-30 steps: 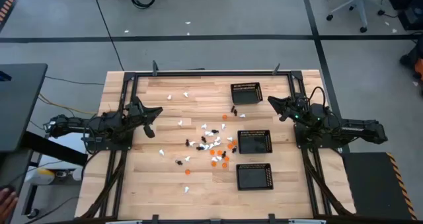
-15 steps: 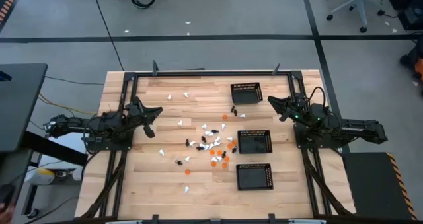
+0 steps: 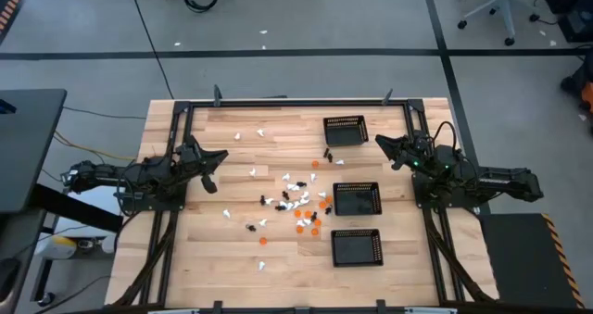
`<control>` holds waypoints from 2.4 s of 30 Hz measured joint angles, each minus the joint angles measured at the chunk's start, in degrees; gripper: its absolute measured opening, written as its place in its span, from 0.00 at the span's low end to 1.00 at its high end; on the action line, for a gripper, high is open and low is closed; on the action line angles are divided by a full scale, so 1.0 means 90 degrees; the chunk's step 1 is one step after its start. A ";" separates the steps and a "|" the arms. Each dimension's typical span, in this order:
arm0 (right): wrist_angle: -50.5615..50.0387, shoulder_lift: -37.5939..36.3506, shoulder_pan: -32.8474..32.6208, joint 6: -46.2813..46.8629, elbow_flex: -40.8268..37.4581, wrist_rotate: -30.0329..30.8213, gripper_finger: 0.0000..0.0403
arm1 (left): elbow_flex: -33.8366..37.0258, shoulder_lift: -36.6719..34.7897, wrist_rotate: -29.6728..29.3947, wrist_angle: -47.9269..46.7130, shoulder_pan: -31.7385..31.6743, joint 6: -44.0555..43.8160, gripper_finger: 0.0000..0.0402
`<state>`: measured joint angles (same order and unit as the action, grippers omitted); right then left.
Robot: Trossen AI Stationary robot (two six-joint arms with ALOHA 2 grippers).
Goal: Sort Halloween decoration
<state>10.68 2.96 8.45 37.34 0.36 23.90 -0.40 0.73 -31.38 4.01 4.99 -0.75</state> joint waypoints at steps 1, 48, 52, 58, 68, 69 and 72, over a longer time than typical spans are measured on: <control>0.0000 0.0001 0.0000 -0.0001 0.0000 -0.0001 0.29 | -0.0001 0.0000 -0.0001 0.0000 0.0000 0.0000 0.10; 0.0032 0.0002 0.0000 -0.0002 0.0001 0.0058 0.29 | -0.0002 0.0000 -0.0002 0.1999 0.0000 -0.1571 0.10; 0.0228 0.0002 0.0000 -0.0001 0.0001 0.0610 0.29 | -0.0002 0.0000 -0.0002 0.2250 0.0000 -0.2483 0.10; 0.0781 0.0000 0.0000 -0.0002 0.0002 0.0841 0.29 | -0.0001 0.0000 -0.0002 0.2382 -0.0002 -0.2682 0.10; 0.1377 0.0000 0.0000 0.0085 0.0002 0.0823 0.29 | -0.0001 0.0002 -0.0162 0.3179 -0.0005 -0.3082 0.10; 0.1395 0.0000 0.0000 0.0168 0.0002 0.0791 0.29 | 0.0000 0.0001 -0.0165 0.3250 -0.0005 -0.3084 0.10; 0.1506 0.0002 0.0000 0.0455 0.0000 0.0786 0.29 | -0.0001 0.0002 -0.0168 0.3504 -0.0005 -0.3084 0.10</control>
<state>24.23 2.98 8.45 41.43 0.36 30.97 -0.42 0.75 -32.88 35.55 4.95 -28.51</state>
